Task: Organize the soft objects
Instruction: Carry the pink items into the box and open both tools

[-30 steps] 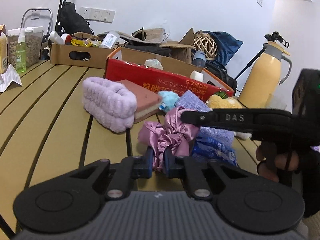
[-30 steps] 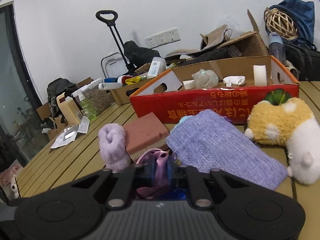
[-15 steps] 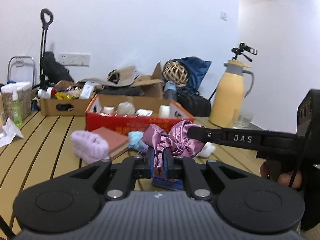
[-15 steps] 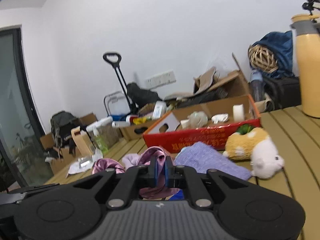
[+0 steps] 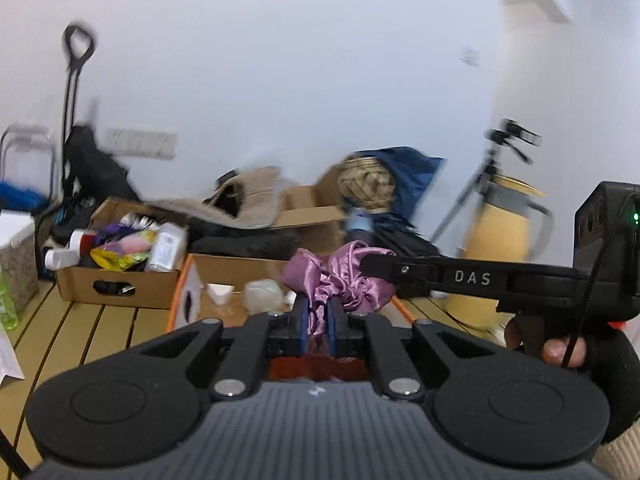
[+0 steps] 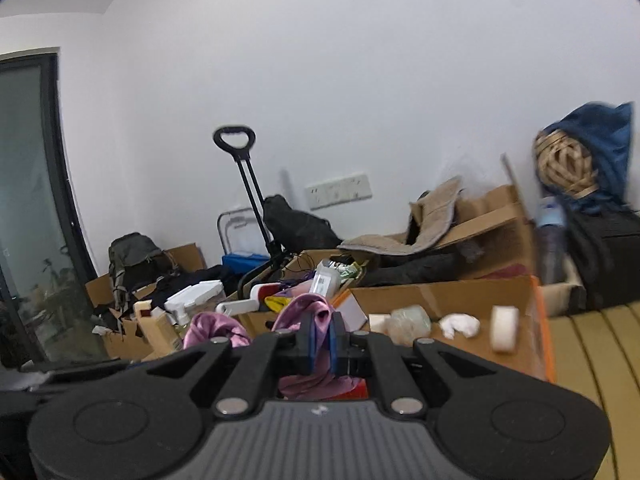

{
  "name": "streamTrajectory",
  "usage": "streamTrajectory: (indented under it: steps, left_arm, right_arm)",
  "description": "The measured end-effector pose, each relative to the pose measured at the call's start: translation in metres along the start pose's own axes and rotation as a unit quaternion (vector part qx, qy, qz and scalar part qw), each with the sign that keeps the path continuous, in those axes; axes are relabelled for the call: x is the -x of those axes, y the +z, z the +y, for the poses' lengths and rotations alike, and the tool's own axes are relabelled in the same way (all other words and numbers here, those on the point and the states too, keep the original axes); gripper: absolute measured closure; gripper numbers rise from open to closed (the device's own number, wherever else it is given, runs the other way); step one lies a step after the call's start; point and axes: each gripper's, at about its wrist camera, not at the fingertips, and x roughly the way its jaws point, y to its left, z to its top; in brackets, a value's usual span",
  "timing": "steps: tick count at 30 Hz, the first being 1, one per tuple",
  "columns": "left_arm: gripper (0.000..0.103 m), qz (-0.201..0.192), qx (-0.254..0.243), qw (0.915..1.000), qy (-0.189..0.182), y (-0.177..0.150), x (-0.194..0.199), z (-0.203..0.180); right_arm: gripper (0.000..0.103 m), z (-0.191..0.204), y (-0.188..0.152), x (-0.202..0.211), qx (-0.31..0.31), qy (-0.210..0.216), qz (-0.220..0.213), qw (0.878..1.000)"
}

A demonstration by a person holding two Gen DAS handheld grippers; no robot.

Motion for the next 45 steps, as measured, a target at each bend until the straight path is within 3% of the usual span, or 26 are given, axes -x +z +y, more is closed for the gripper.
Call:
streamTrajectory:
  steps: [5, 10, 12, 13, 14, 17, 19, 26, 34, 37, 45]
  left_arm:
    - [0.093, 0.057, 0.072, 0.9947, 0.046, 0.018, -0.093, 0.053]
    - [0.091, 0.107, 0.105, 0.9843, 0.093, 0.007, -0.157, 0.088]
    - [0.081, 0.110, 0.100, 0.9827, 0.111, 0.002, -0.169, 0.094]
    - [0.068, 0.110, 0.097, 0.9824, 0.115, 0.000, -0.171, 0.096]
    - [0.063, 0.105, 0.092, 0.9837, 0.114, -0.003, -0.170, 0.096]
    - [0.058, 0.097, 0.071, 0.9859, 0.116, -0.003, -0.170, 0.094]
    - [0.056, 0.097, 0.068, 0.9862, 0.115, -0.002, -0.168, 0.093]
    - [0.041, 0.064, 0.038, 0.9894, 0.125, 0.022, -0.133, 0.069]
    - [0.021, -0.006, -0.024, 0.9925, 0.120, 0.037, -0.046, 0.007]
    - [0.015, -0.034, -0.043, 0.9917, 0.116, 0.030, -0.005, -0.017]
    - [0.002, -0.086, -0.089, 0.9844, 0.125, -0.018, 0.088, -0.066]
  right_arm:
    - [0.096, -0.026, 0.038, -0.122, -0.019, -0.005, 0.086, 0.996]
    - [0.096, -0.043, 0.034, -0.231, -0.020, -0.029, 0.177, 0.984]
    - [0.096, -0.045, 0.029, -0.264, -0.016, -0.037, 0.206, 0.978]
    - [0.093, -0.044, 0.024, -0.274, -0.007, -0.039, 0.217, 0.975]
    - [0.090, -0.042, 0.020, -0.286, 0.003, -0.040, 0.233, 0.972]
    - [0.084, -0.038, 0.014, -0.300, 0.018, -0.044, 0.243, 0.969]
    - [0.070, -0.037, 0.015, -0.299, 0.011, -0.034, 0.240, 0.970]
    - [0.064, -0.026, 0.046, -0.244, 0.042, -0.057, 0.194, 0.979]
    - [0.036, -0.009, 0.067, -0.101, 0.114, -0.142, 0.107, 0.977]
    - [0.025, -0.003, 0.056, -0.044, 0.119, -0.163, 0.074, 0.977]
    - [0.016, 0.020, -0.007, 0.080, 0.096, -0.188, 0.009, 0.977]
